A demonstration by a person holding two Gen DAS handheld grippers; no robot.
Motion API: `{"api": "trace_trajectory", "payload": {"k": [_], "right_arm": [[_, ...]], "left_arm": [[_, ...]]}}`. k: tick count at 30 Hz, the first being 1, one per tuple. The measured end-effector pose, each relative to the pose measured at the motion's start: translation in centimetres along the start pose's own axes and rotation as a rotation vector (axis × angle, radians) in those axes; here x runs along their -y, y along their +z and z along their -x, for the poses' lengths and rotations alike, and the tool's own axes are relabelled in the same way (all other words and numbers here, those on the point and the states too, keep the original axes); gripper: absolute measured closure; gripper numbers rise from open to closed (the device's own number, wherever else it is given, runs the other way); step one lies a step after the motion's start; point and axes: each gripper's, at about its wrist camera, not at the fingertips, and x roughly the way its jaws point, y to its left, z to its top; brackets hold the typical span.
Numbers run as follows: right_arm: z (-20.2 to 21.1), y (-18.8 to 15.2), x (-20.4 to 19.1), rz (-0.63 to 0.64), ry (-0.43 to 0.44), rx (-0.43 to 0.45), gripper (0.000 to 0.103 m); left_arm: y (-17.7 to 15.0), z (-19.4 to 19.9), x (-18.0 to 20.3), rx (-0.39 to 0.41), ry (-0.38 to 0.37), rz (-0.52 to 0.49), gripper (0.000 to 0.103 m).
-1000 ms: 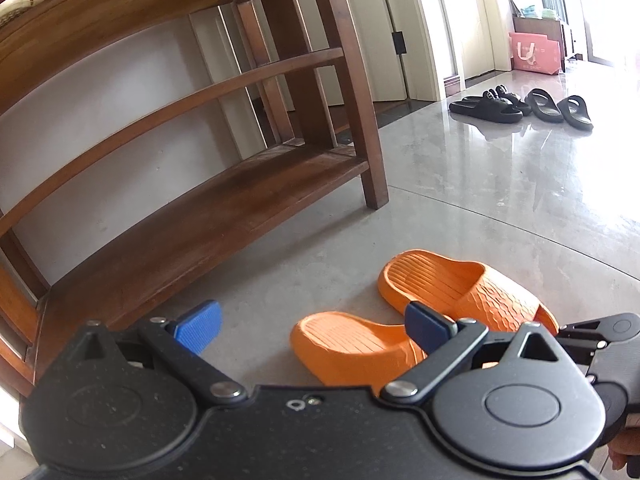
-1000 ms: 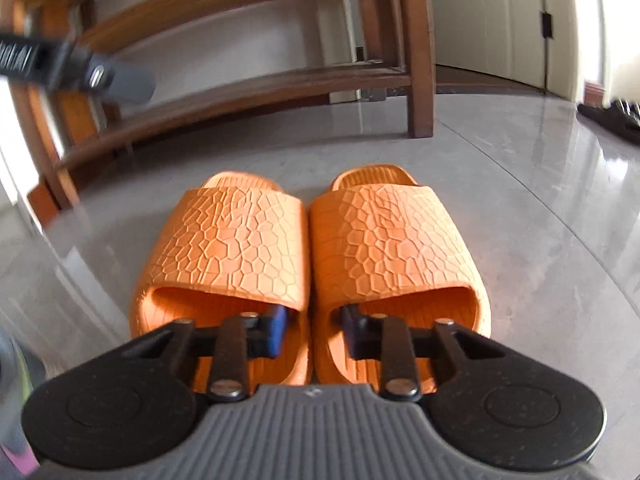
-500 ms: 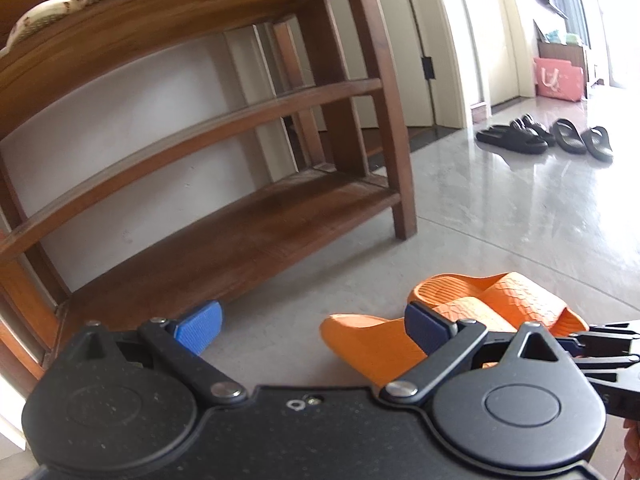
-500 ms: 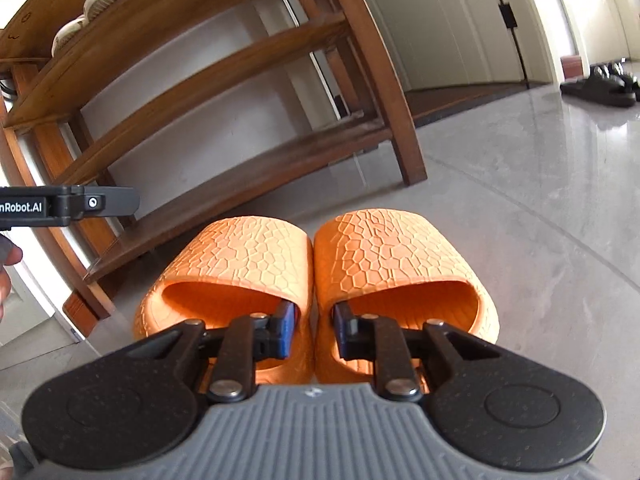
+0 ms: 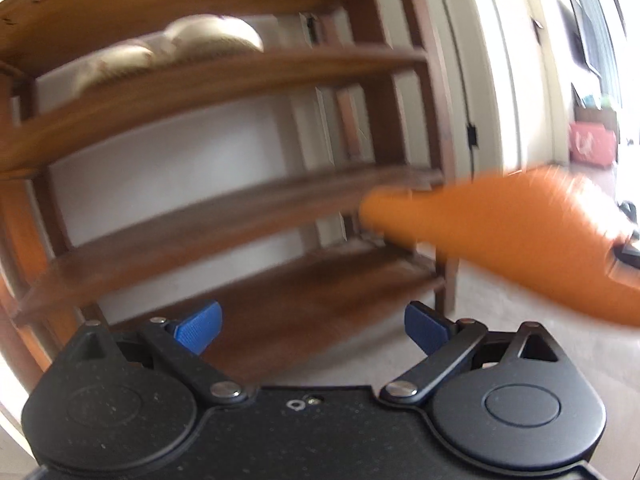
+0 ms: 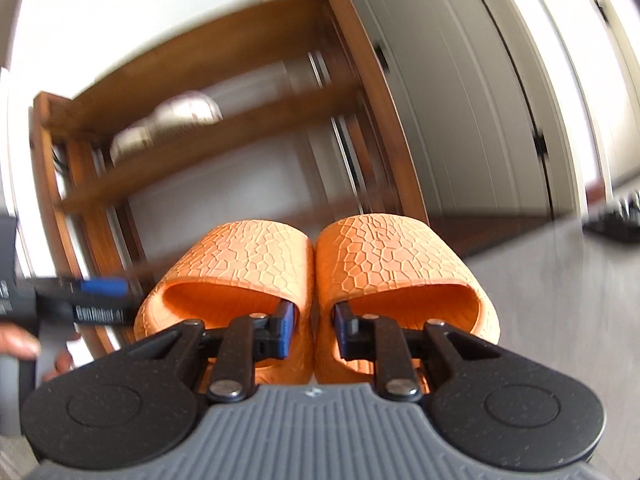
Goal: Organize scattered shoes
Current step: 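Carry the orange slides up onto the rack shelf beside the cream slides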
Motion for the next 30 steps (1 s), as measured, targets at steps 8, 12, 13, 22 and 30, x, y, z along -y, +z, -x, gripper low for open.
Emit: {"api": "trace_trajectory", "payload": {"k": [8, 12, 13, 22, 30], "right_arm": [[-1.8, 10.4, -3.2, 0.063, 0.043, 0.165, 0.078], [-5.5, 14.7, -5.2, 0.111, 0.033, 0.190, 0.078], [-6.5, 15.6, -5.6, 0.122, 0.026, 0.191, 0.077], [-16.3, 19.7, -7.0, 0.152, -0.047, 0.091, 0.068], [-23.5, 20.9, -7.7, 0.196, -0.105, -0.019, 0.067]], "left_arm": [[2.0, 2.4, -2.0, 0.055, 0.014, 0.063, 0.002], [2.6, 3.2, -2.3, 0.073, 0.007, 0.078, 0.002], [2.7, 3.4, -2.5, 0.078, 0.007, 0.083, 0.002], [3.5, 3.9, -4.2, 0.085, 0.023, 0.122, 0.002], [4.1, 3.5, -4.5, 0.077, 0.025, 0.133, 0.002]]}}
